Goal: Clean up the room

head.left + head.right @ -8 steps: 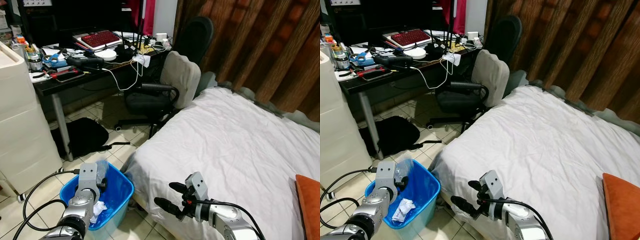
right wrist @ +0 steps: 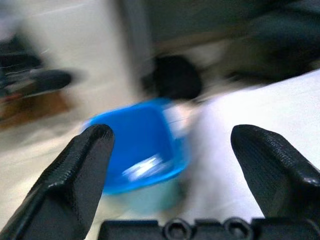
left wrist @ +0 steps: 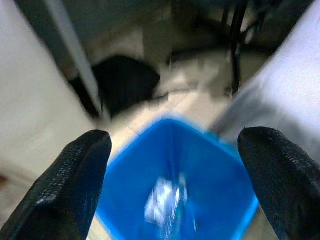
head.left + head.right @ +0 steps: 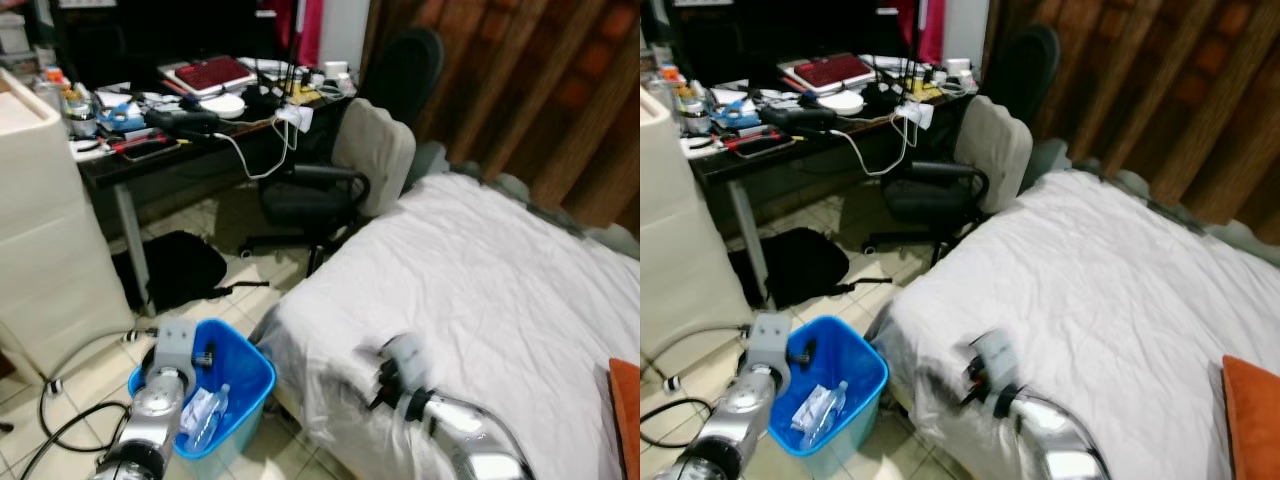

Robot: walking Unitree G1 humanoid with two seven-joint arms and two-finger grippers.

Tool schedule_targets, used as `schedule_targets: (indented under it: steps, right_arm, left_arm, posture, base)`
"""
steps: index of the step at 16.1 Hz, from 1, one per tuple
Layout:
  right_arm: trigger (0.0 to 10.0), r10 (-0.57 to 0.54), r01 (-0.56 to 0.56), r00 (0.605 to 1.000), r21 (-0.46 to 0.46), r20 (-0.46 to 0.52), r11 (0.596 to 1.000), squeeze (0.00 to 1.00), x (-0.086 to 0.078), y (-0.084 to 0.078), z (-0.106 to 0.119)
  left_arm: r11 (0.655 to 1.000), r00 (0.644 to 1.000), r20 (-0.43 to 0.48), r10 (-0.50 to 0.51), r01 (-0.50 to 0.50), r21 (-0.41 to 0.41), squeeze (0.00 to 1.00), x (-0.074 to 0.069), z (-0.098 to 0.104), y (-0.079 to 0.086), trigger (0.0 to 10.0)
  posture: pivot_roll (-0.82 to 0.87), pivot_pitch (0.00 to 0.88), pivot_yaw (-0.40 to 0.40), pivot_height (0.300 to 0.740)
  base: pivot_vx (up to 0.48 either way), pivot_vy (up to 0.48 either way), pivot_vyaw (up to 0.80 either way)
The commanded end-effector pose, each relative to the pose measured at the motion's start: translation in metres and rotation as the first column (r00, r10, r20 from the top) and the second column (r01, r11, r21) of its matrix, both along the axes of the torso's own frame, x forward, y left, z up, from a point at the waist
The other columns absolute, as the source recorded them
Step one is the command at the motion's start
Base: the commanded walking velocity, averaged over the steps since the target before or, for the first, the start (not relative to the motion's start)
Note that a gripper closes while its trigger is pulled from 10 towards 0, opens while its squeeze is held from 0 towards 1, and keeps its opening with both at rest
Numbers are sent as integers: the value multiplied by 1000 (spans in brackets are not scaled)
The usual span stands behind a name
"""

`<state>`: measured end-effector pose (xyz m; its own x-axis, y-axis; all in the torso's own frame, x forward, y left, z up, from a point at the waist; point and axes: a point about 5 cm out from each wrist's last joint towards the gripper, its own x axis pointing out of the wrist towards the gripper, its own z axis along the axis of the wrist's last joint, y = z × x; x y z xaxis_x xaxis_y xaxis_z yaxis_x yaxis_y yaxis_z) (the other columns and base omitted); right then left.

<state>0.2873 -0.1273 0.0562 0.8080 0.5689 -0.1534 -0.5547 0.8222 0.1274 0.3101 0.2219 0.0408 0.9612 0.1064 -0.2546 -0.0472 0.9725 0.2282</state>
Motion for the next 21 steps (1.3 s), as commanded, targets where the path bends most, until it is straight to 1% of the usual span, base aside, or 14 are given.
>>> schedule_targets:
  steps: [1,2,3,4,5,6,8,10,11,12,14,15,17,21]
  right_arm:
    - [10000,-148,150,985,-17,83,989,0,5,-21,11]
    - [10000,-302,307,937,3,175,952,0,-1,-39,20]
    - [10000,-313,316,932,15,183,949,0,-2,-40,20]
    - [10000,-352,355,915,23,197,935,0,-2,-43,21]
    - [10000,-374,376,905,27,205,926,0,0,-44,22]
    - [10000,-409,415,884,24,228,910,0,3,-48,25]
    - [10000,-456,469,851,13,261,883,0,3,-56,28]
    - [10000,-500,519,820,10,278,855,0,-10,-68,29]
    - [10000,-528,551,799,1,289,834,0,-22,-75,30]
    - [10000,-577,604,769,-16,276,797,0,-37,-85,29]
    - [10000,-641,667,728,-36,242,744,0,-54,-98,22]
    - [10000,-669,687,716,-32,200,726,0,-61,-100,14]
    - [10000,-681,696,709,-23,183,718,0,-61,-95,12]
    - [10000,-625,642,755,-31,199,766,0,-58,-79,17]
  left_arm:
    - [997,990,120,-75,73,17,0,-1,15,-13,10000]
    - [993,924,363,-117,110,39,0,-29,58,-28,10000]
    - [992,916,381,-127,126,27,0,-34,64,-35,10000]
    - [985,921,375,-107,151,-88,0,-37,67,-49,10000]
    - [979,916,381,-126,176,-99,0,-38,69,-57,10000]
    - [973,903,392,-174,219,-73,0,-37,70,-70,10000]
    - [969,899,371,-231,247,6,0,-39,63,-78,10000]
    - [971,917,327,-227,240,3,0,-51,60,-75,10000]
    - [973,929,296,-221,232,-3,0,-57,59,-70,10000]
    - [975,937,277,-213,222,-1,0,-58,56,-65,10000]
    - [977,946,250,-204,212,-5,0,-58,49,-58,10000]
    - [971,948,219,-232,239,-9,0,-55,42,-60,10000]
    - [956,937,198,-288,292,10,0,-49,41,-67,10000]
    - [942,922,211,-325,335,-13,0,-43,45,-73,10000]
  posture:
    - [146,55,-142,740]
    - [171,31,-141,740]
    - [172,21,-140,740]
    - [171,11,-141,740]
    - [169,8,-140,740]
    - [158,0,-137,740]
    - [135,0,-134,740]
    - [129,0,-131,740]
    - [127,0,-127,740]
    - [126,0,-125,740]
    - [111,3,-118,740]
    - [88,4,-86,740]
    - [81,0,-71,740]
    - [39,0,-40,740]
  base:
    - [0,0,0]
    - [0,0,0]
    - [0,0,0]
    - [0,0,0]
    - [0,0,0]
    - [0,0,0]
    - [0,0,0]
    - [0,0,0]
    - [0,0,0]
    - [0,0,0]
    - [0,0,0]
    - [0,0,0]
    - [0,0,0]
    - [0,-480,-800]
